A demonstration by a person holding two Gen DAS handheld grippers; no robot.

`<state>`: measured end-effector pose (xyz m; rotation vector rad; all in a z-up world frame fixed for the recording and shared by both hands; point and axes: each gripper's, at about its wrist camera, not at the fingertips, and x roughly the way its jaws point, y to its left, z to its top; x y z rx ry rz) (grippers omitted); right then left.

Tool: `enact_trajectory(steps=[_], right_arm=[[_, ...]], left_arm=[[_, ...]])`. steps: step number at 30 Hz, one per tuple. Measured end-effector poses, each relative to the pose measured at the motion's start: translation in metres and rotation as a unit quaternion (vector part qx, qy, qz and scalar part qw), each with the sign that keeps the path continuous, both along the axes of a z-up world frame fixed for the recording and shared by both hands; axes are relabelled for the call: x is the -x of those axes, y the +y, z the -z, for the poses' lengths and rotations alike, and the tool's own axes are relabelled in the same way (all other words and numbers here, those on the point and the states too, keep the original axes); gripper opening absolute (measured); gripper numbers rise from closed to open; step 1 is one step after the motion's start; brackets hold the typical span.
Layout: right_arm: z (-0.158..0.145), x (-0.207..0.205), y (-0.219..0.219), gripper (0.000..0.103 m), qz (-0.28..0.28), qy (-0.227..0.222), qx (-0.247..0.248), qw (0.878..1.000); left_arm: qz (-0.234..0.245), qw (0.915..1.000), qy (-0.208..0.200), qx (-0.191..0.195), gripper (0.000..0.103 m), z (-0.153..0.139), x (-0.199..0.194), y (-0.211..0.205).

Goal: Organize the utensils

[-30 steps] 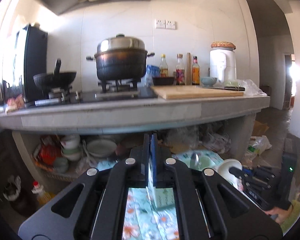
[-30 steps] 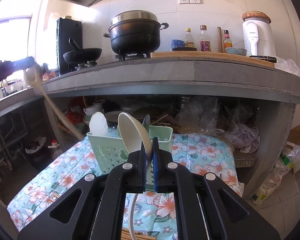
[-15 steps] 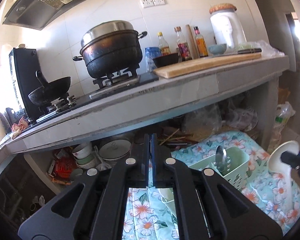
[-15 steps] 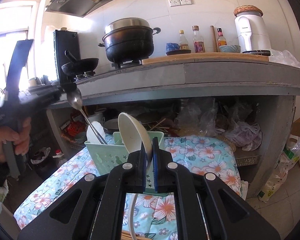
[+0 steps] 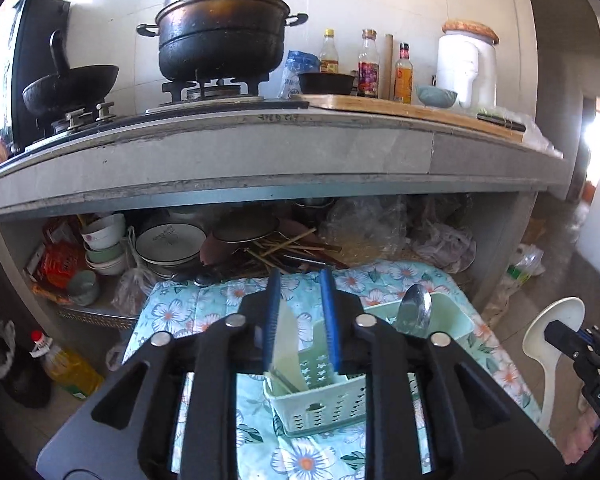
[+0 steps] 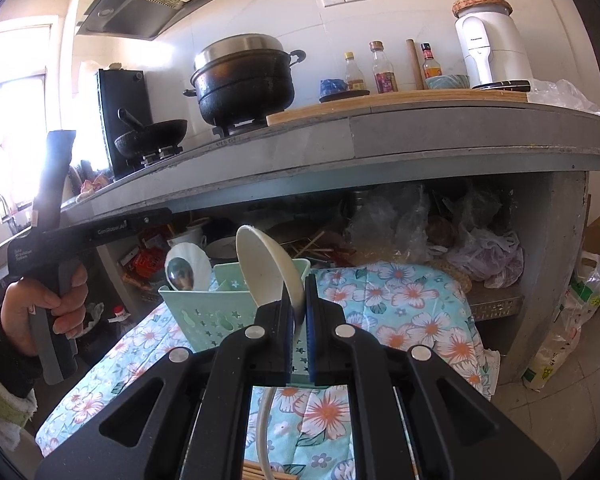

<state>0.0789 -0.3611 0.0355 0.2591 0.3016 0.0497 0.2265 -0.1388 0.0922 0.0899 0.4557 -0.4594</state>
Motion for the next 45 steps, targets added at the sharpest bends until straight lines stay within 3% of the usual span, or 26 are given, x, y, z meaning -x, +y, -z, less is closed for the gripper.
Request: enact_trajectory(steps=[6,13,22,33,42,45], right_arm=[[-0.017,-0.003,-0.015,0.005,-0.002,-0.028,-0.036,0.999],[-0.053,-0.025,-0.038,0.006,-0.016,-0.100,-0.093,0.990],[-0.069,-0.089,-0.042,0.006,-0.016,-0.142,-0.109,0.984],[-0.013,-0.166,-0.029,0.006,-0.017,-0.080,-0.115,0.990],[0.020,-0.139,-0.023,0.011,-0.028,-0.042,-0.091,0.995],[0.029,-0.117,-0.027,0.025,-0.026,-0.031,-0.101,0.994]], left_arm=[[-0.013,0.9997,-0.005,0.021,0.058,-0.002,0.020,0.024],[-0.007,0.9982,0.036,0.048,0.075,0.017,0.049,0.059],[-0.031,0.9952,0.073,0.057,0.080,0.050,0.063,0.088],[-0.037,0.9943,0.085,0.051,0.082,0.067,0.057,0.101],[-0.036,0.9930,0.091,0.065,0.085,0.071,0.058,0.104],[-0.037,0.9928,0.093,0.067,0.086,0.070,0.063,0.103]])
